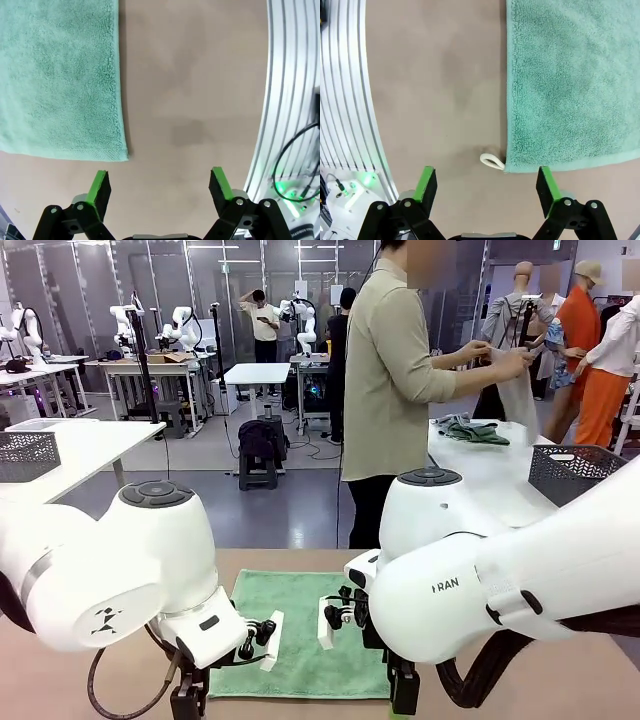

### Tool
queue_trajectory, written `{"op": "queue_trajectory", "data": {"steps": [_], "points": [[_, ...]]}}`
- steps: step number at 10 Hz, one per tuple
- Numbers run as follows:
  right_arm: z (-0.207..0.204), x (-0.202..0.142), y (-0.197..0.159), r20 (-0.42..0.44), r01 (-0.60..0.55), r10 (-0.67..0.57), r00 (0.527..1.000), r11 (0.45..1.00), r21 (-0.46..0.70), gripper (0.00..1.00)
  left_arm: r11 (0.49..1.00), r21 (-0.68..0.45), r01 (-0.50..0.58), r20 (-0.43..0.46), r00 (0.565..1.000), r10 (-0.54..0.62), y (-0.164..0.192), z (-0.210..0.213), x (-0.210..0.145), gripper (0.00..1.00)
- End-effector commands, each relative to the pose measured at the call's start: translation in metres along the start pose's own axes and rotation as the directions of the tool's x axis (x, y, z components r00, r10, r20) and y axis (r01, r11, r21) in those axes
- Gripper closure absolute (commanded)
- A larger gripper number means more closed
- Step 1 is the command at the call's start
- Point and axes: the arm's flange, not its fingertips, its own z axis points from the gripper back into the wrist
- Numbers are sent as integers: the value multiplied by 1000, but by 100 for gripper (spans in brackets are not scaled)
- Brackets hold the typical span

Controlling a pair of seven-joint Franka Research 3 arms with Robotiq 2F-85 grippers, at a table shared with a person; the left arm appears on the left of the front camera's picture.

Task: Fold the towels and place them in the basket.
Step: When a person lays out a Towel with hook on the table, fold it in half twice.

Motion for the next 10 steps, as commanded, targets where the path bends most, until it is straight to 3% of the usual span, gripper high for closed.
{"op": "queue_trajectory", "data": {"steps": [1,10], "points": [[-7,1,-2,0,9,-9,1000,1000,-2,0,1000,17,15,19,1000,-16,6,-17,4,0],[-44,-15,-28,-30,-22,22,999,1000,1,0,1000,20,-20,21,1000,20,33,-51,-3,0]]}}
